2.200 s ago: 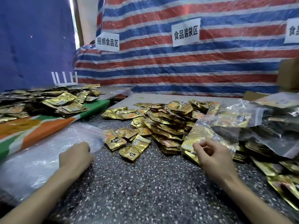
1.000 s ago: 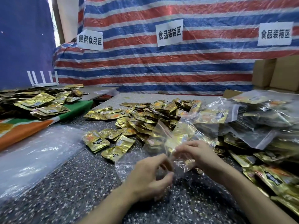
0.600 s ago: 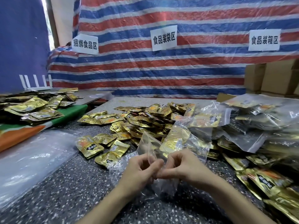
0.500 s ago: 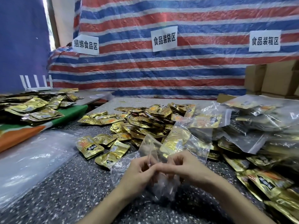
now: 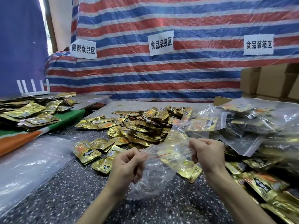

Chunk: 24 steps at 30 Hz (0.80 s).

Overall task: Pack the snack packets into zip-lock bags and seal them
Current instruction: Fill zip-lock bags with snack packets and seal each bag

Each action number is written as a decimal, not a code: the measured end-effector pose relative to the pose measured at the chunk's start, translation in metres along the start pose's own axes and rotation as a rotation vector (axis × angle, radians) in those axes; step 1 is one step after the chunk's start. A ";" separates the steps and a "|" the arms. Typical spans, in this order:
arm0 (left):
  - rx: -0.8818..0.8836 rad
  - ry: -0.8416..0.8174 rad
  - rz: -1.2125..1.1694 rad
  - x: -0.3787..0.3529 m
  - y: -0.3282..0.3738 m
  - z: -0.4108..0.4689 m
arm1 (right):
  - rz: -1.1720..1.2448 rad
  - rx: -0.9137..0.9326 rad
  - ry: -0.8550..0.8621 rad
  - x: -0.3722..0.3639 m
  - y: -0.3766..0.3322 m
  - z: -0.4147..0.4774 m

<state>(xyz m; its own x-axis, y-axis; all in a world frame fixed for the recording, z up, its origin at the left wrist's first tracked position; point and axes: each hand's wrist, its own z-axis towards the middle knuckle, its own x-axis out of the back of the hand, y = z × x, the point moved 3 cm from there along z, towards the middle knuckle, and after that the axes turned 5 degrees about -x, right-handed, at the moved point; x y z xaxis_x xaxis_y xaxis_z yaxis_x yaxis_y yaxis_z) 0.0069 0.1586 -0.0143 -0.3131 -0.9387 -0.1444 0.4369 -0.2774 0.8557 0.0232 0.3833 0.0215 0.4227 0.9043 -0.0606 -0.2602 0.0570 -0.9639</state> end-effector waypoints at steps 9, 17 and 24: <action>0.016 0.076 0.018 0.027 0.013 0.014 | 0.102 0.171 -0.333 -0.004 -0.012 -0.010; 0.484 0.117 1.540 0.080 -0.019 0.021 | 0.345 -0.010 -0.256 -0.001 -0.004 -0.004; 0.445 0.200 1.475 0.078 -0.011 0.018 | 0.271 0.038 -0.274 -0.005 -0.009 -0.006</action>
<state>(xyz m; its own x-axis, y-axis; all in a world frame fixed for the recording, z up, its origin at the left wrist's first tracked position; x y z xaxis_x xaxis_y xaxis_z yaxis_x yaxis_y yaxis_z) -0.0374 0.0917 -0.0266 0.2831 -0.3365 0.8981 -0.0420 0.9312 0.3621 0.0285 0.3761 0.0285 0.0881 0.9678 -0.2357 -0.3645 -0.1889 -0.9118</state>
